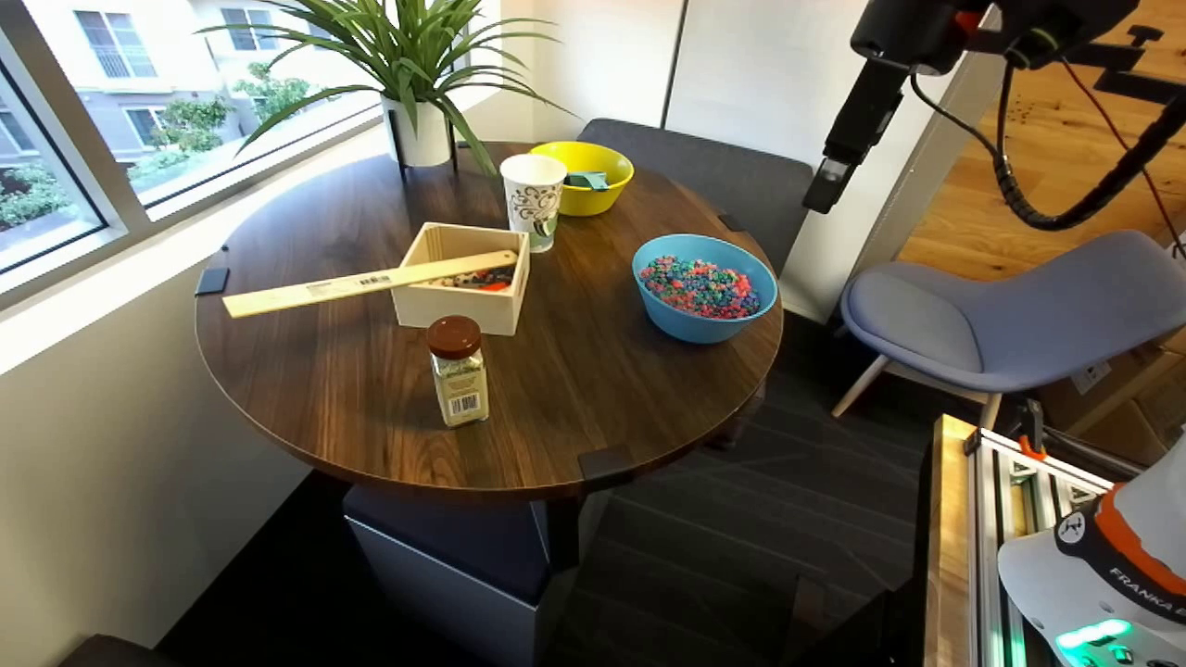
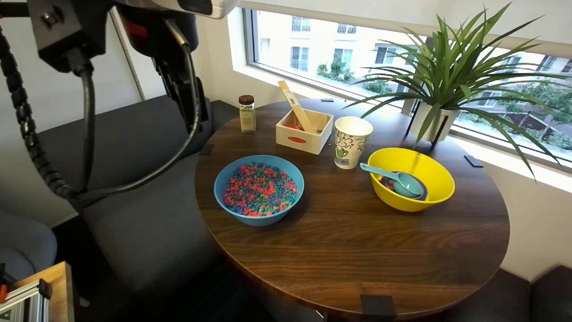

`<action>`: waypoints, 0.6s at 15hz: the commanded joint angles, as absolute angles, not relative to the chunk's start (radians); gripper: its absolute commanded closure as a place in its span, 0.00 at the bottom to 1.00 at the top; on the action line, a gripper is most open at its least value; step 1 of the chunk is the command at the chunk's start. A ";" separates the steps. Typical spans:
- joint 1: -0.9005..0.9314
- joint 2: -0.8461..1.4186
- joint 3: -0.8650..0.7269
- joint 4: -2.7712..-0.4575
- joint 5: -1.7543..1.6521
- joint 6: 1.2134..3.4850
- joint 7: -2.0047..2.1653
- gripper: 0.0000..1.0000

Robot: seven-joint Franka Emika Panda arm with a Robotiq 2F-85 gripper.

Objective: Put the cup.in the yellow bowl

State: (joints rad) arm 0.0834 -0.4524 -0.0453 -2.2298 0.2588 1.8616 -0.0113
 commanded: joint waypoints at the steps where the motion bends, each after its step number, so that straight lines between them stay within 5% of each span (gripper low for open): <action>1: 0.065 -0.451 -0.031 -2.228 0.266 1.858 -0.017 0.00; 9: 0.027 -0.390 -0.051 -2.163 0.250 1.727 -0.016 0.00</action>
